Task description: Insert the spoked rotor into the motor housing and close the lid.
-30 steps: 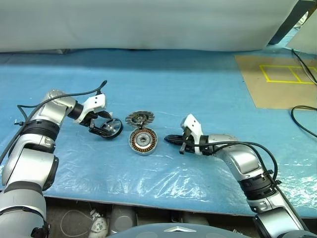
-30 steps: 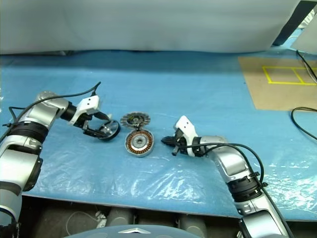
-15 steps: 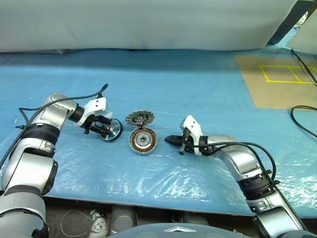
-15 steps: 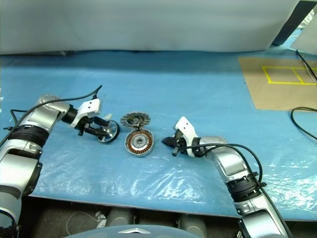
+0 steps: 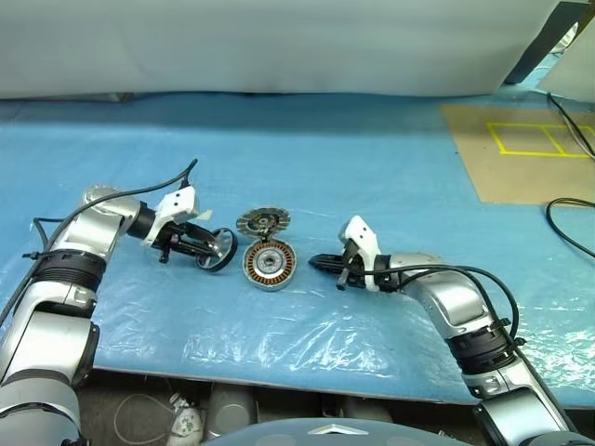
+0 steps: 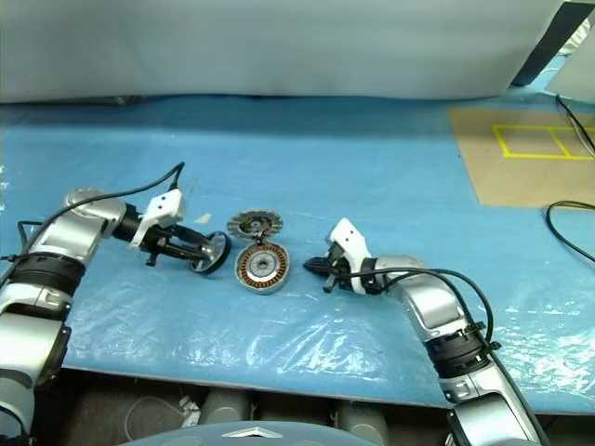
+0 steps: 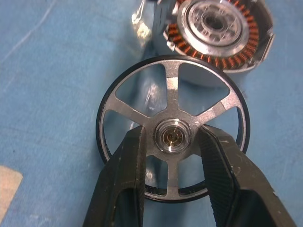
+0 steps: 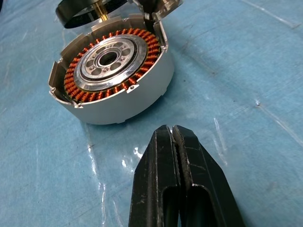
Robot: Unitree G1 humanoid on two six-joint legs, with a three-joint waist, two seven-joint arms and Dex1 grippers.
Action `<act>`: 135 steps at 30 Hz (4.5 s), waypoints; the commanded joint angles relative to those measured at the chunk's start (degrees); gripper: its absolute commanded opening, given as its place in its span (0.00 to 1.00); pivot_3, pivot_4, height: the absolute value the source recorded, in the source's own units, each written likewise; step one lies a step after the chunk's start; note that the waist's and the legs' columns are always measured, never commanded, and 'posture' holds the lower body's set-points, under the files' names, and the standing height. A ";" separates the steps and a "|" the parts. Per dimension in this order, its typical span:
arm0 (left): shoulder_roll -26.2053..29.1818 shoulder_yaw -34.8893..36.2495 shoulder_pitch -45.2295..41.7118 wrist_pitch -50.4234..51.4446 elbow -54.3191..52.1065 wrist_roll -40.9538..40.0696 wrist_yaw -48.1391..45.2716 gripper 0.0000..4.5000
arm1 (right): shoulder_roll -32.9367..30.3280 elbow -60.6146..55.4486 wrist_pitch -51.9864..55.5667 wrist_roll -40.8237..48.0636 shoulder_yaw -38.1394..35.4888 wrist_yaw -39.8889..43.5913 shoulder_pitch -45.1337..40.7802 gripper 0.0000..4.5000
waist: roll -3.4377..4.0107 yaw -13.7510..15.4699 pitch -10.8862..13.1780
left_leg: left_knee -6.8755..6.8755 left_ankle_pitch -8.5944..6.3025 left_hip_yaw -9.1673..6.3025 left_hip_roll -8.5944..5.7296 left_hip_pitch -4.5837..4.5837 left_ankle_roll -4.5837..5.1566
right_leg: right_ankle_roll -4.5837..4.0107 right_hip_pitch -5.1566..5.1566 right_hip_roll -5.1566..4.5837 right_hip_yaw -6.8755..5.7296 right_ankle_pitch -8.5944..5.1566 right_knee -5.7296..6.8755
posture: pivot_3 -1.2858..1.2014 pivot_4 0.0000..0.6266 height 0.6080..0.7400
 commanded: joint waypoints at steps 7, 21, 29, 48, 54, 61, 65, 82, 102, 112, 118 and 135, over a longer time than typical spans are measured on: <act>9.62 6.86 11.73 7.74 -18.77 -8.29 -0.73 0.29 | -2.78 0.09 -0.48 1.67 -3.45 1.25 -1.64 0.00 | 0.00 -0.20 0.00 | -0.03 0.00 0.01 -0.06 -0.25 -0.01 | 0.00 -0.30 0.11 -0.01 0.00 -0.01 | 0.52 0.24 1.00; -1.50 8.00 19.99 14.34 -37.49 -17.19 14.52 0.29 | -3.63 -2.81 0.80 2.04 -3.63 0.04 1.50 0.00 | 0.01 -0.91 0.01 | 0.09 0.03 0.09 -0.02 -0.23 0.05 | -0.01 -0.18 0.16 0.03 0.00 0.03 | 0.52 0.24 1.00; -3.85 4.51 16.02 9.11 -31.24 -13.23 16.12 0.29 | -3.28 -3.02 0.85 1.75 -3.48 -0.91 2.07 0.00 | 0.01 -1.10 0.01 | 0.16 0.04 0.07 -0.07 -0.22 0.08 | 0.02 -0.17 0.09 0.04 0.02 0.03 | 0.52 0.24 1.00; -1.06 -1.10 12.61 6.09 -25.83 -7.30 12.43 0.29 | -3.23 -3.90 -0.15 1.29 -3.26 -3.30 5.63 0.00 | 0.03 -1.37 0.00 | 0.15 0.04 0.07 -0.04 -0.09 0.07 | 0.02 -0.05 0.07 0.05 0.02 0.04 | 0.52 0.24 1.00; -2.38 -0.78 11.42 6.36 -25.37 -7.83 12.67 0.29 | -2.73 -3.36 -0.07 1.02 -2.52 -3.71 4.83 0.00 | 0.03 -1.35 0.00 | 0.15 0.04 0.07 -0.04 -0.08 0.07 | 0.02 -0.02 0.06 0.05 0.02 0.05 | 0.52 0.24 1.00; -3.91 0.41 10.33 5.72 -25.30 -8.98 13.48 0.64 | -2.58 -2.58 -0.16 0.58 -1.95 -3.75 4.27 0.00 | 0.03 -1.36 0.00 | 0.21 0.05 0.07 -0.05 -0.13 0.08 | 0.02 -0.03 0.04 0.04 0.02 0.05 | 0.52 0.24 1.00; -5.18 2.07 9.74 7.17 -26.33 -11.29 14.80 0.64 | -2.44 -2.22 -0.34 0.49 -1.88 -3.56 4.33 0.00 | 0.03 -1.35 0.00 | 0.18 0.05 0.07 -0.06 -0.13 0.08 | 0.02 -0.04 0.06 0.03 0.02 0.05 | 0.52 0.24 1.00; -7.63 18.09 37.30 11.49 -47.29 -25.53 26.35 0.64 | 2.71 0.10 0.70 5.22 1.95 3.74 -7.82 0.00 | 0.04 -2.05 0.00 | 0.14 0.04 0.10 0.04 -0.12 0.09 | -0.04 -0.10 0.10 0.04 -0.02 0.00 | 0.52 0.24 1.00; -11.76 17.73 49.44 6.80 -52.10 -23.31 36.69 0.64 | 13.05 15.13 -6.49 -1.15 10.37 8.50 -18.34 0.00 | 0.03 -1.92 0.00 | 0.17 0.06 0.11 0.05 -0.08 0.13 | -0.02 -0.11 0.07 0.08 0.00 0.03 | 0.52 0.24 1.00; -10.85 17.03 46.71 7.21 -50.73 -23.68 36.67 0.64 | 11.54 27.48 -15.64 -9.80 14.56 8.53 -16.30 0.00 | 0.07 -1.80 -0.05 | 0.10 0.04 0.16 0.03 0.93 0.14 | -0.26 0.83 -0.06 0.14 -0.19 -0.04 | 0.52 0.24 1.00; -11.07 15.89 44.57 7.53 -49.16 -23.65 36.53 0.64 | 14.43 21.10 -9.98 0.68 5.43 11.06 -18.67 0.00 | 0.08 -1.43 -0.03 | 0.11 -0.06 0.20 0.02 1.07 0.36 | -0.26 1.02 -0.12 0.16 -0.19 -0.04 | 0.52 0.24 1.00; -10.77 15.05 43.21 7.72 -47.64 -23.51 36.76 0.64 | 10.48 27.91 -17.25 -13.02 16.16 10.71 -15.70 0.00 | 0.05 -2.65 -0.06 | 0.04 0.07 0.20 0.06 0.74 0.20 | -0.29 0.69 -0.01 0.10 -0.20 -0.04 | 0.52 0.24 1.00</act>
